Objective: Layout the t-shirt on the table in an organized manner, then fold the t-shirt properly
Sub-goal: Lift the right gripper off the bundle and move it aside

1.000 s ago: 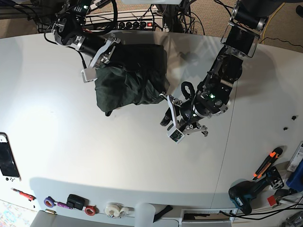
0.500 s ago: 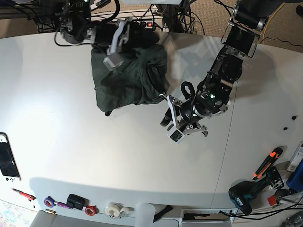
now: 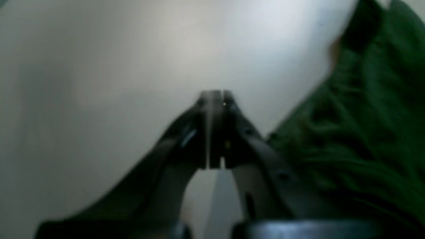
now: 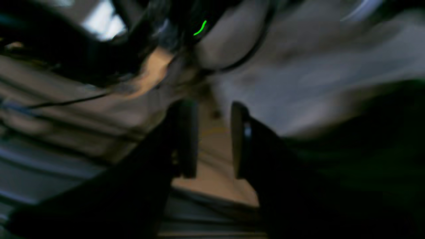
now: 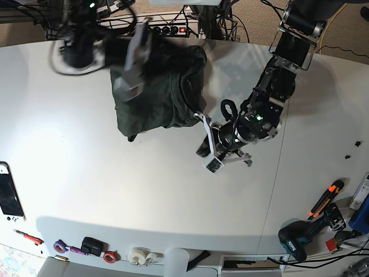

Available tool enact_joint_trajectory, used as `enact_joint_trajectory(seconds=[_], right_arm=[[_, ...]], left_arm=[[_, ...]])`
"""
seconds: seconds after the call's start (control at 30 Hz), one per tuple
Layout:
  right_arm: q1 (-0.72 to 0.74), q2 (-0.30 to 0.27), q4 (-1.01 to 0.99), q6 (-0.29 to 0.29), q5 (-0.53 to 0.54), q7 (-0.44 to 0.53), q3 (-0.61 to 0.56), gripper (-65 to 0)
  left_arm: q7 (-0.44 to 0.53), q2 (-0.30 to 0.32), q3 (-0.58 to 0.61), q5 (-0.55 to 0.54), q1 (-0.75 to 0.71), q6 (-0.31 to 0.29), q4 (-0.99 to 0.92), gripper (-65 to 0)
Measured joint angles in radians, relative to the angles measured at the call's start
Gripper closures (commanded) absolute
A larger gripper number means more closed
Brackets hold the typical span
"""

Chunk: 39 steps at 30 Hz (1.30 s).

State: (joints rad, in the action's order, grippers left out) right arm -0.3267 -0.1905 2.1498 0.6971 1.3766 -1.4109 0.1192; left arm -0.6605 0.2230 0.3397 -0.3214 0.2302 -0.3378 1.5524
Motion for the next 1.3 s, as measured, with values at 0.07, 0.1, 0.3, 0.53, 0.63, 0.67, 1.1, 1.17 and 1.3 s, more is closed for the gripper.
enact_joint_trajectory(seconds=[0.07, 0.1, 0.3, 0.53, 0.63, 0.67, 1.1, 1.17, 1.3], right_arm=[[0.037, 0.011, -0.001, 0.002, -0.154, -0.006, 0.11, 0.0], [0.055, 0.018, -0.002, 0.002, -0.257, -0.009, 0.165, 0.0], [0.194, 0.035, -0.068, 0.0, -0.626, 0.209, 0.398, 0.0], [0.394, 0.024, -0.467, -0.002, -0.663, 0.187, 0.328, 0.0], [0.514, 0.027, -0.611, 0.0, -0.65, 0.201, 0.265, 0.0], [0.552, 0.026, -0.655, 0.0, -0.671, 0.201, 0.244, 0.0], [0.67, 0.019, -0.928, -0.001, -0.677, 0.079, 0.01, 0.0], [0.655, 0.0, -0.928, -0.001, -0.631, 0.067, 0.009, 0.0], [0.601, -0.068, -0.928, -0.001, -0.523, 0.032, 0.01, 0.0]], left_arm=[[-0.004, 0.017, 0.002, -0.062, 0.013, -0.065, 0.035, 0.0], [-0.021, 0.03, 0.003, -0.1, 0.027, -0.077, 0.053, 0.0], [-0.401, 0.08, 0.0, -0.58, 0.049, -0.338, 0.128, 0.0], [-0.659, 0.077, 0.134, -0.826, -0.023, -0.359, 0.128, 0.0], [-0.675, 0.076, 0.264, -0.824, -0.036, -0.359, 0.127, 0.0], [-0.672, 0.076, 0.31, -0.826, -0.035, -0.359, 0.128, 0.0], [-0.433, 0.077, 0.458, -0.349, -0.033, -0.28, 0.129, 0.0], [-0.434, 0.077, 0.429, -0.351, -0.034, -0.28, 0.129, 0.0], [-0.399, 0.077, 0.389, -0.262, -0.034, -0.28, 0.129, 0.0]])
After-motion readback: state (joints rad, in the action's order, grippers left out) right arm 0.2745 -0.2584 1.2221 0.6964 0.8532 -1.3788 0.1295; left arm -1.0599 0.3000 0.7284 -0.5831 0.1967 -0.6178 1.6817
